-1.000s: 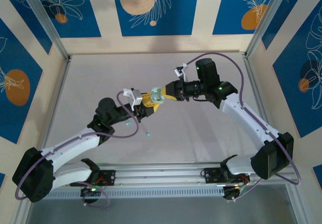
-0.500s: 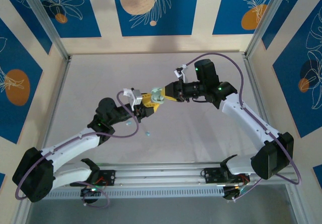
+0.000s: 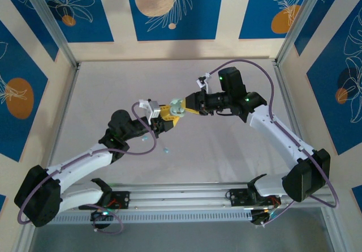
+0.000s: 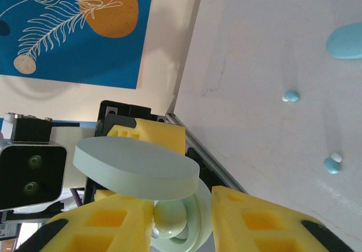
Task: Insert wireless bluetooth earbuds into charging case
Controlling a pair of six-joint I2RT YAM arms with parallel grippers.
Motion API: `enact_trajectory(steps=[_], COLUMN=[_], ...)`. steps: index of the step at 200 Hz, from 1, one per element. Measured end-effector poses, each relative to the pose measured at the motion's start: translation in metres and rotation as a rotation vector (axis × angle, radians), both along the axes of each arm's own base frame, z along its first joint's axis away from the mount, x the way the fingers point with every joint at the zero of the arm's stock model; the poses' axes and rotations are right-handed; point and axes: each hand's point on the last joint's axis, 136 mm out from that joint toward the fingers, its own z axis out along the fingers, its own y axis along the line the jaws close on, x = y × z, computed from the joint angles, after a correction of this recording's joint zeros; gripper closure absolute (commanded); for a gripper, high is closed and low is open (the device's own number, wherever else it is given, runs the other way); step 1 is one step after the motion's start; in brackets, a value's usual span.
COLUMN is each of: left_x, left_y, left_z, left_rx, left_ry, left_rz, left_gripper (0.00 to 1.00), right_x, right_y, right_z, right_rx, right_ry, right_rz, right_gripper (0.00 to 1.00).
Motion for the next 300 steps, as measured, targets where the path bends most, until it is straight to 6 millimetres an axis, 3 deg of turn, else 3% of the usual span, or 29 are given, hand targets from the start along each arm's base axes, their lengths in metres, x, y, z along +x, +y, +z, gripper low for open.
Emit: enact_trajectory(steps=[92, 175, 300], left_x=[0.0, 0.0, 0.0], left_y=[0.0, 0.0, 0.0], left_z=[0.002, 0.002, 0.003], left_rx=[-0.005, -0.005, -0.006], left_ry=[-0.007, -0.007, -0.007], left_rz=[0.0, 0.0, 0.0], left_gripper=[0.73, 0.73, 0.73], right_x=[-0.008, -0.008, -0.004], right_y=[-0.004, -0.004, -0.002], right_z=[0.008, 0.013, 0.011], right_rx=[0.001, 0.008, 0.007], right_ry=[-0.025, -0.041, -0.025], right_rz=[0.006, 0.008, -0.001], right_gripper=[0.59, 0.75, 0.75])
